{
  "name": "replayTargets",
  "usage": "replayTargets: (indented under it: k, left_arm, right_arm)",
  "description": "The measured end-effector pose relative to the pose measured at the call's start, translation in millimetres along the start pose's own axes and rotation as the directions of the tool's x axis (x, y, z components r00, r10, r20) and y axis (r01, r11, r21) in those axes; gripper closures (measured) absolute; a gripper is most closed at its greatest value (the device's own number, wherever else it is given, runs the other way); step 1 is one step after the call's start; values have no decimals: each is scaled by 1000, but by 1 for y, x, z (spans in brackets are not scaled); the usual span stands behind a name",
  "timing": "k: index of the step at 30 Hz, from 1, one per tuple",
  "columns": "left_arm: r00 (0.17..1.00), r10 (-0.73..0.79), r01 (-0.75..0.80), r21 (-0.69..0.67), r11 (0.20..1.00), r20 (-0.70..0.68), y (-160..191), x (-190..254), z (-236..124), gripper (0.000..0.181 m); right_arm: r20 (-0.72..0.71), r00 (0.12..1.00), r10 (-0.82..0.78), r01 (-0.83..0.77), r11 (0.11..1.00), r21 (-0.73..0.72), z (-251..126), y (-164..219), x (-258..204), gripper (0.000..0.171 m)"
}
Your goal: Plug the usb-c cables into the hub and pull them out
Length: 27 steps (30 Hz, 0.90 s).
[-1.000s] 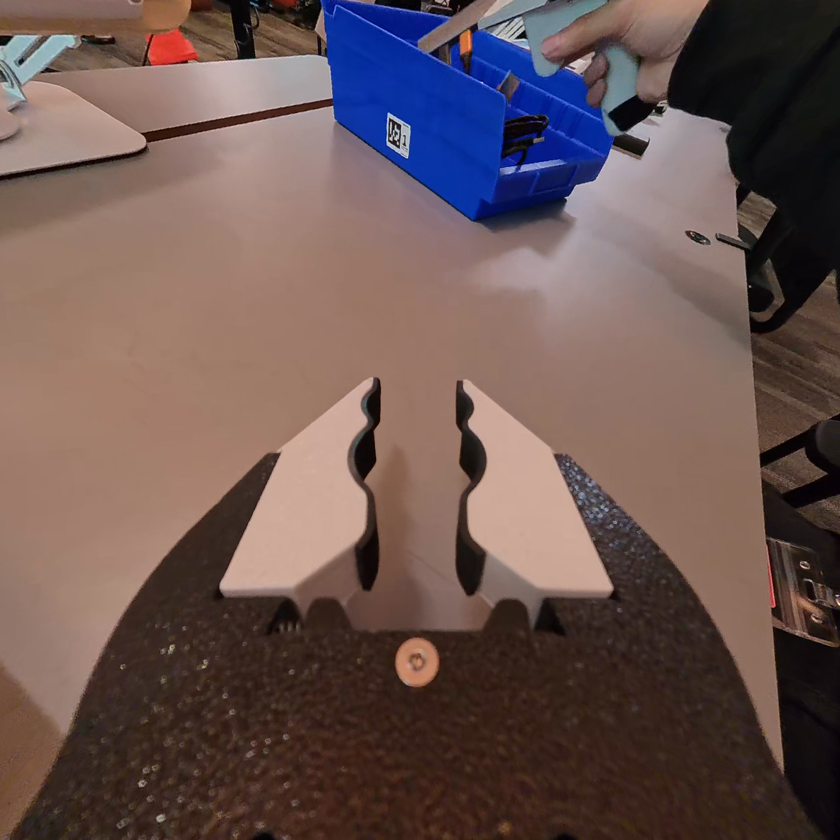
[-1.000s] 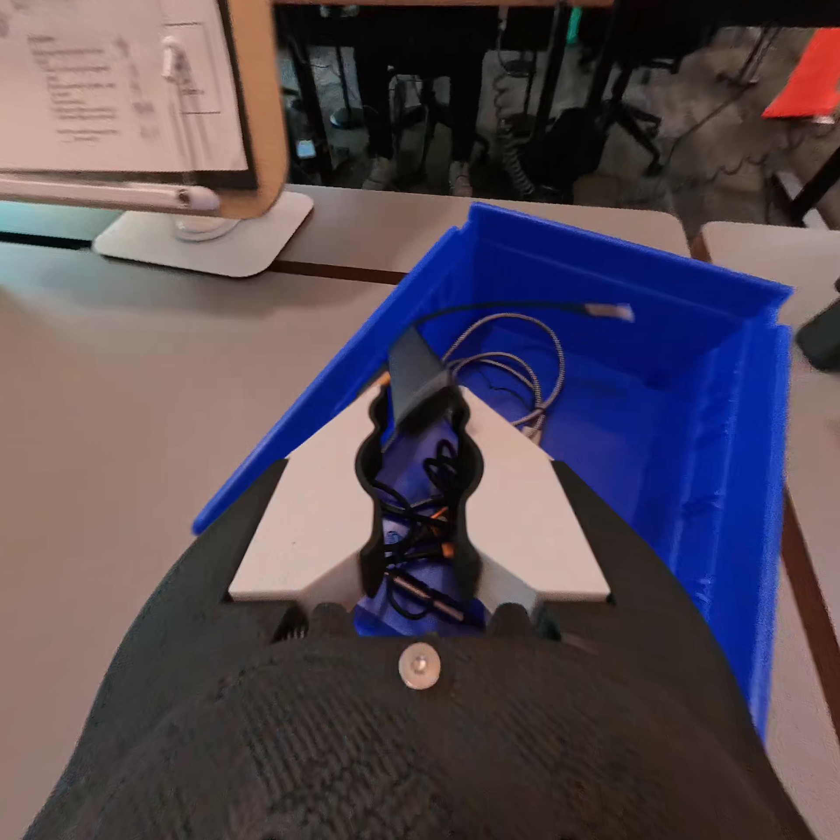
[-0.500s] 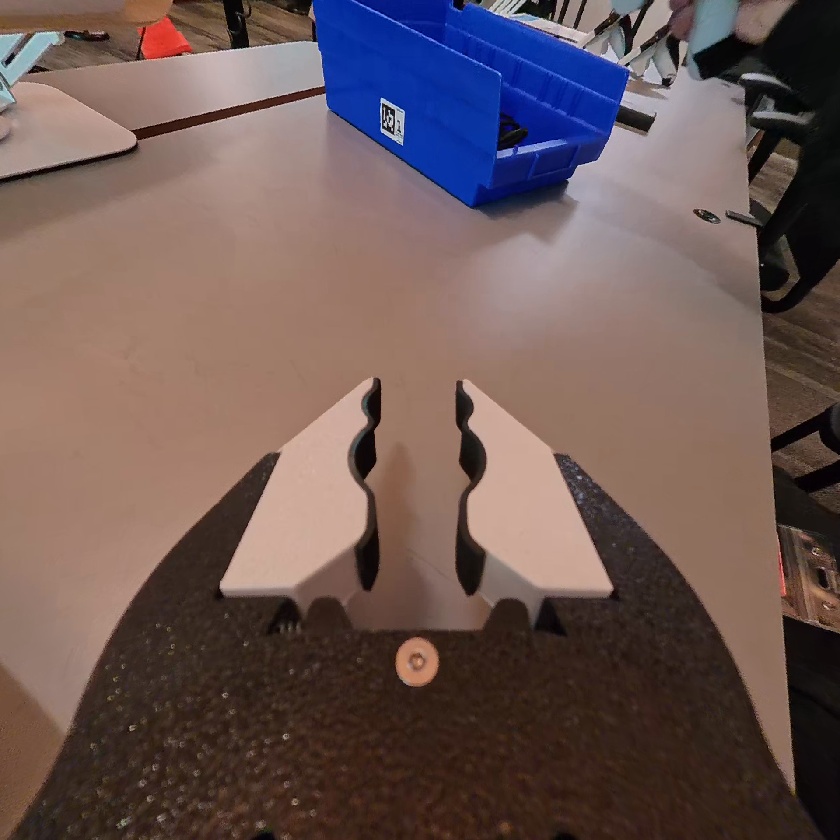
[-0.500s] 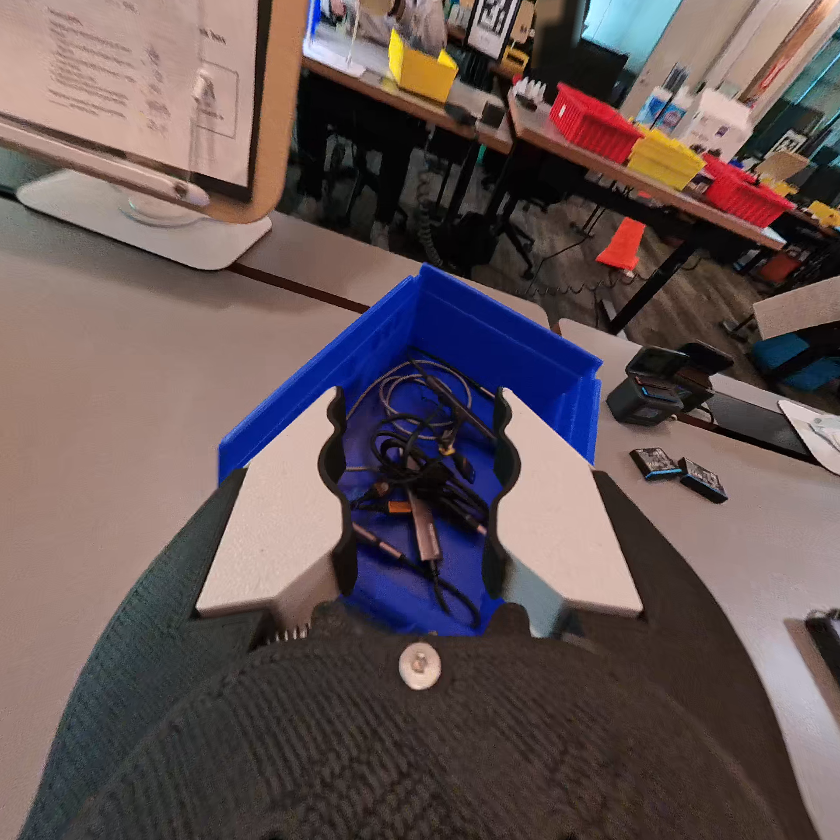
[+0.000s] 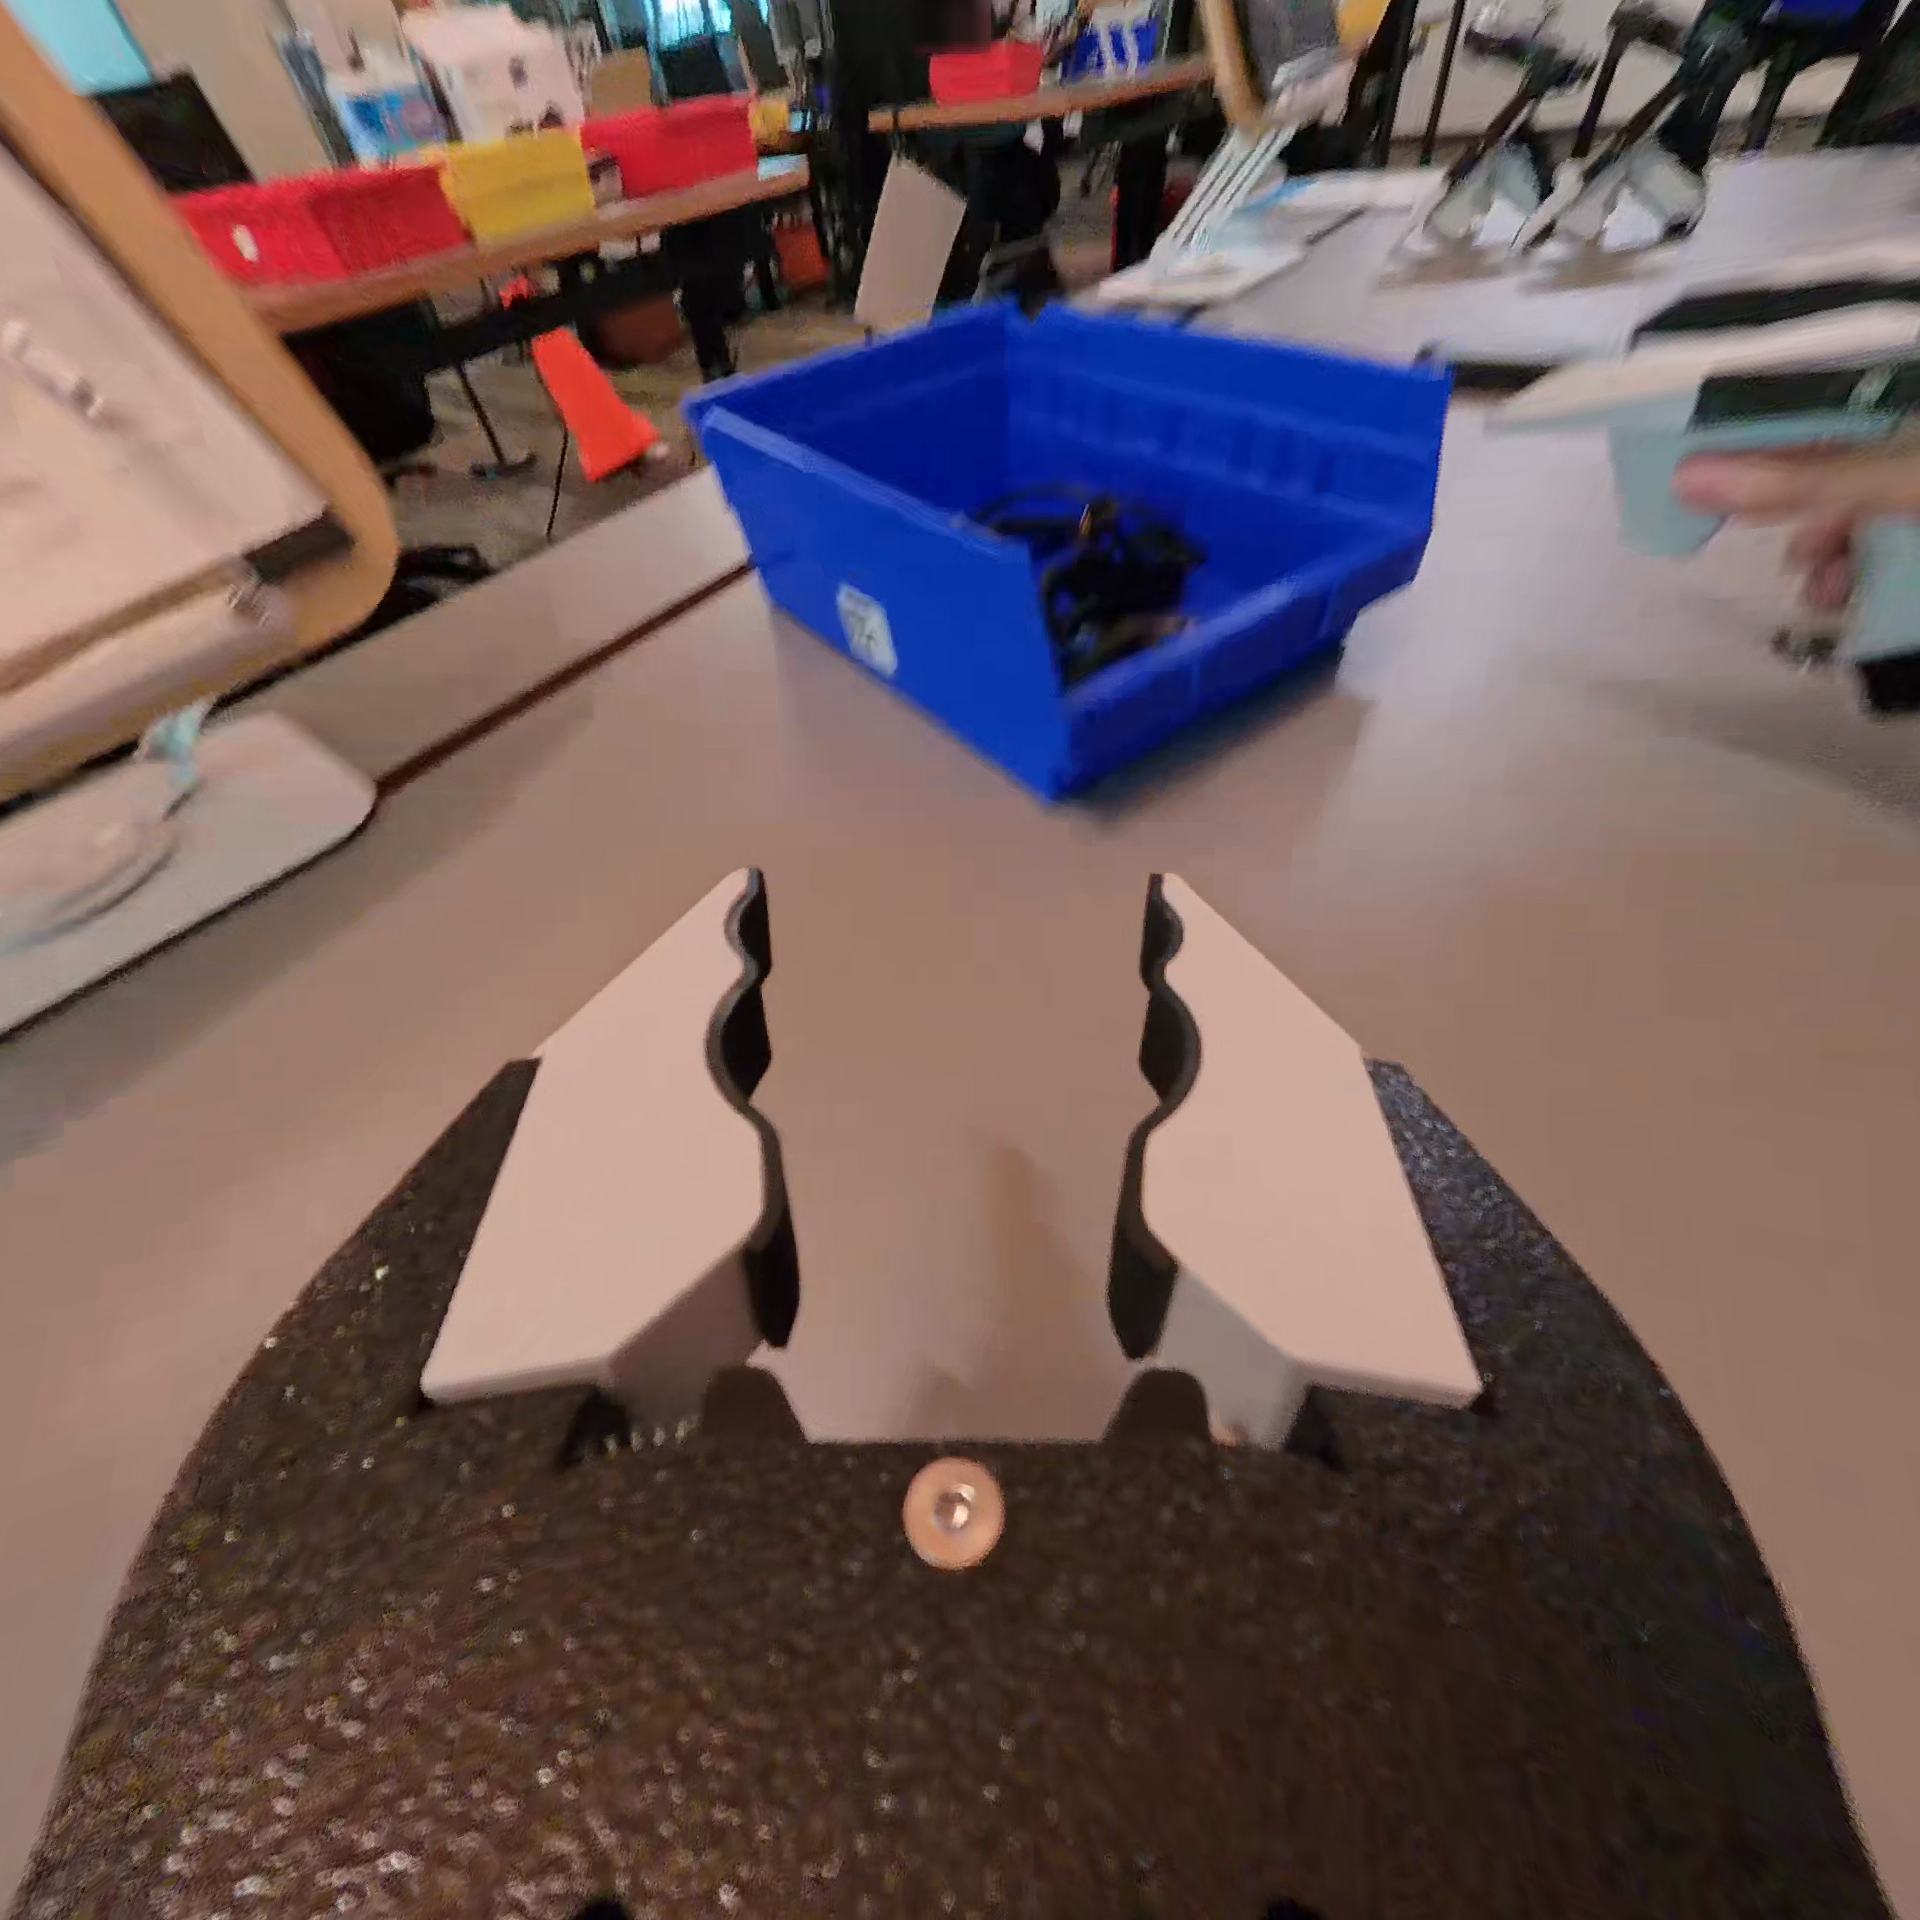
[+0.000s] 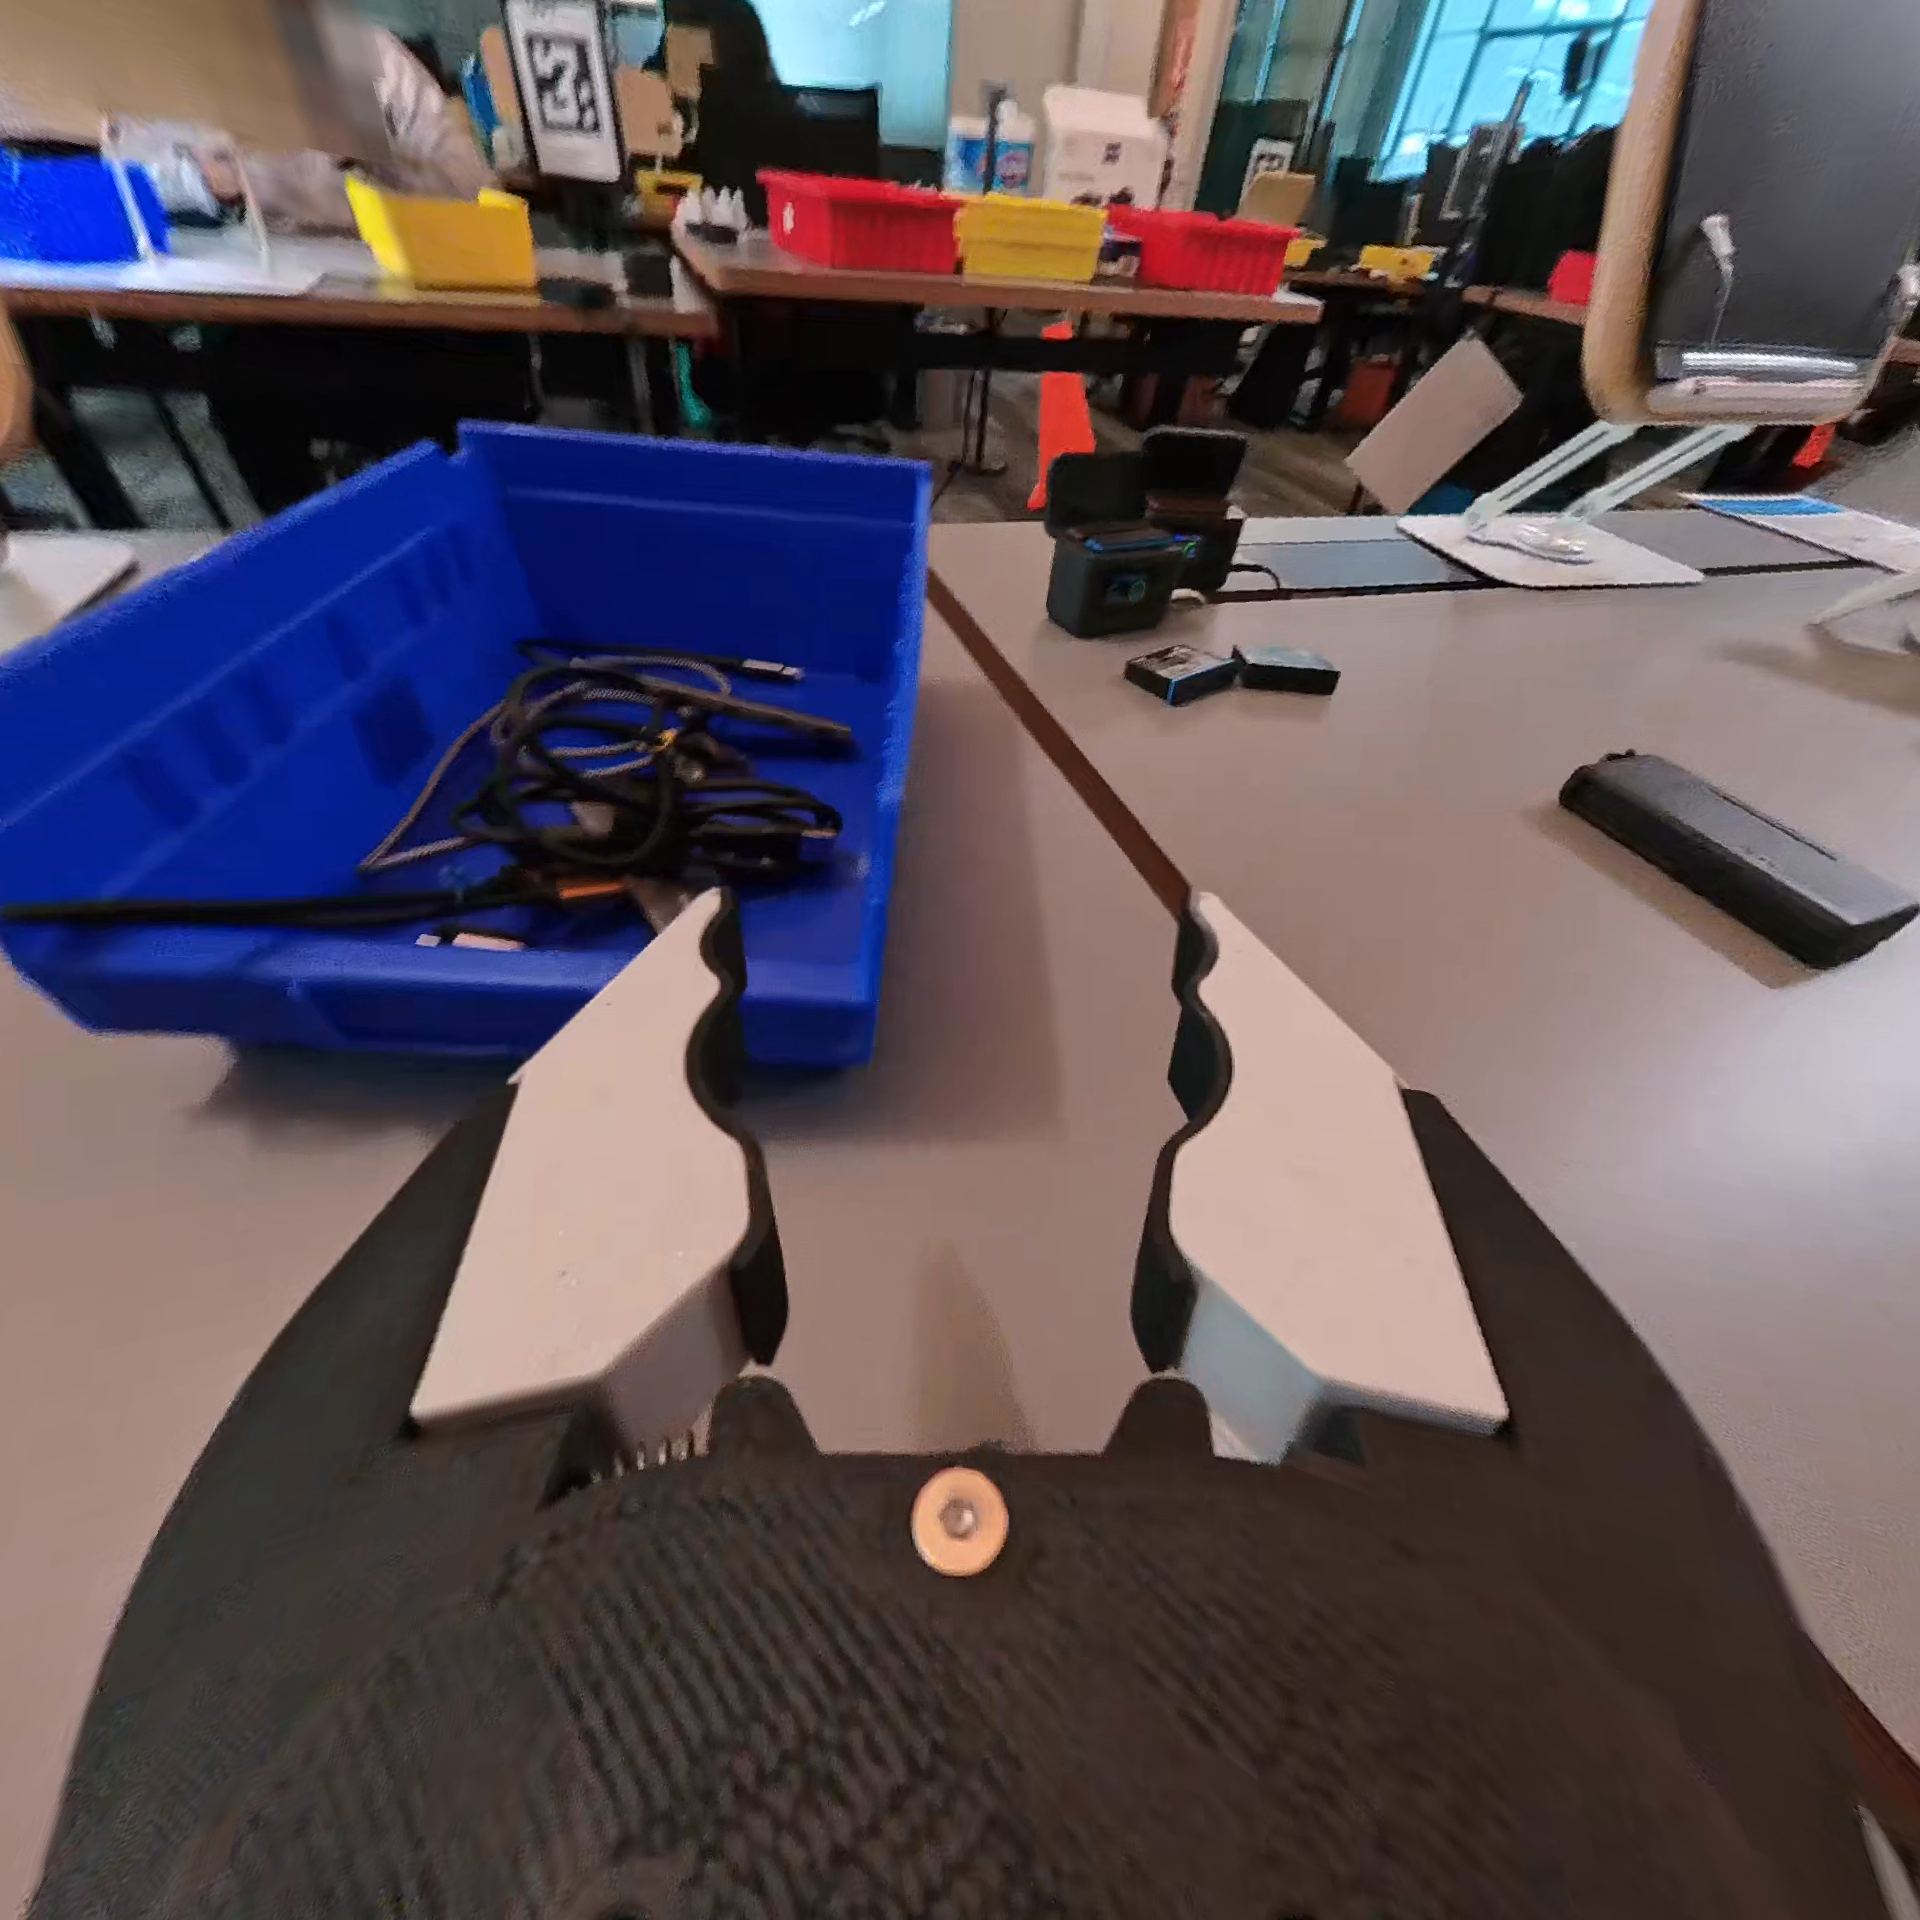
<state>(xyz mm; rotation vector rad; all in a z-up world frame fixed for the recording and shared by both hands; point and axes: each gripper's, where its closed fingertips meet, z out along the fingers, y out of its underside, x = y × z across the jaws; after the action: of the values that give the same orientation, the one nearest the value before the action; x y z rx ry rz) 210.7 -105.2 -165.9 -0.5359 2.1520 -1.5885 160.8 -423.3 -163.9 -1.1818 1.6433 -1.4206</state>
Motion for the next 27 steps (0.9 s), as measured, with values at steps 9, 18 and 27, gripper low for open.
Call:
replayTargets:
  k: [9,18,27]
  left_arm:
    - [993,-91,94,-42,995,78,-34,18,150,127]
    - [978,-20,40,-90,995,208,-17,-2,153,171]
    - [922,-84,112,-52,992,378,34,-61,-14,175]
  right_arm:
    - [114,992,45,-42,999,-24,48,13,-13,122]
    - [152,987,45,-39,998,-38,49,11,-42,169]
    - [285,947,-145,144,989,24,-50,21,-196,167]
